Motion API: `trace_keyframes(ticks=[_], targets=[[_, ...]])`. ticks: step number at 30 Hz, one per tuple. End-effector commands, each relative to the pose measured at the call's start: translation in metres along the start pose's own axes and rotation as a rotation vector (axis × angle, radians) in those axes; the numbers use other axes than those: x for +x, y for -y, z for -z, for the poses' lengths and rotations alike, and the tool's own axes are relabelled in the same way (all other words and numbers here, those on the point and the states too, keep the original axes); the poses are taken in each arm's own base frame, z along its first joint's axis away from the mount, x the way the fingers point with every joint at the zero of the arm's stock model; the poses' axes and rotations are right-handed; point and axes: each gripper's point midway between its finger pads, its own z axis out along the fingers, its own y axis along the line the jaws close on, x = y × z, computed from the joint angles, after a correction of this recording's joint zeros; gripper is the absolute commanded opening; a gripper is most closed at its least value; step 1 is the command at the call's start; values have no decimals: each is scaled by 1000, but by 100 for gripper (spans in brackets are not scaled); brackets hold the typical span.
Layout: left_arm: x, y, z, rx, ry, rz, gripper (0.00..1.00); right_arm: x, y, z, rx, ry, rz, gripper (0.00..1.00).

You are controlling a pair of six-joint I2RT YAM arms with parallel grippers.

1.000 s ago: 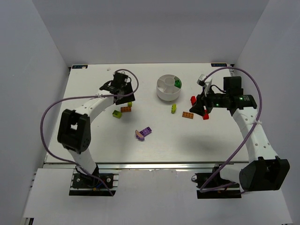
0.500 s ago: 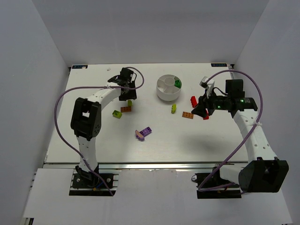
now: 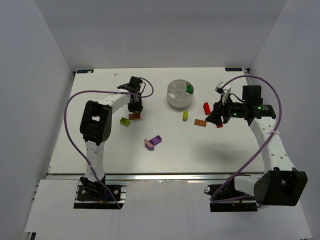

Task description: Sort the legos into containers by color

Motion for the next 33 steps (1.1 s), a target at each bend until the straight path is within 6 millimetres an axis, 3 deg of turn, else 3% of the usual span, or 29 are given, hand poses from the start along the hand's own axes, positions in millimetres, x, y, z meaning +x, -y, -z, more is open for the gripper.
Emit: trace_keyframes(ticks=[1,7,11,13,14,19,20,26,33], targets=[[-23,13,20,66,65,5,27,-12,-1,5,3,41,29,52],[-33,30,52,184,129,60,16,-11,-2,6,1,44,20,51],[-29,61,83,396,150,122,14,-11,-2,7,2,45,20,51],[-39,81,100,530,196,191,14,-10,-3,7,1,46,19,51],[-30,91,108,606,172,203,14,-10,-3,6,-1,46,16,51],[-56,124,138,819,234,308,14,-8,-5,6,-7,46,8,51],[-69,135,146,856,266,302,14,-8,-5,6,-8,46,8,51],[-97,172,152,926,259,317,16,-10,-6,6,-10,54,8,51],[-107,200,143,942,243,334,21,-8,-6,9,4,58,4,51]])
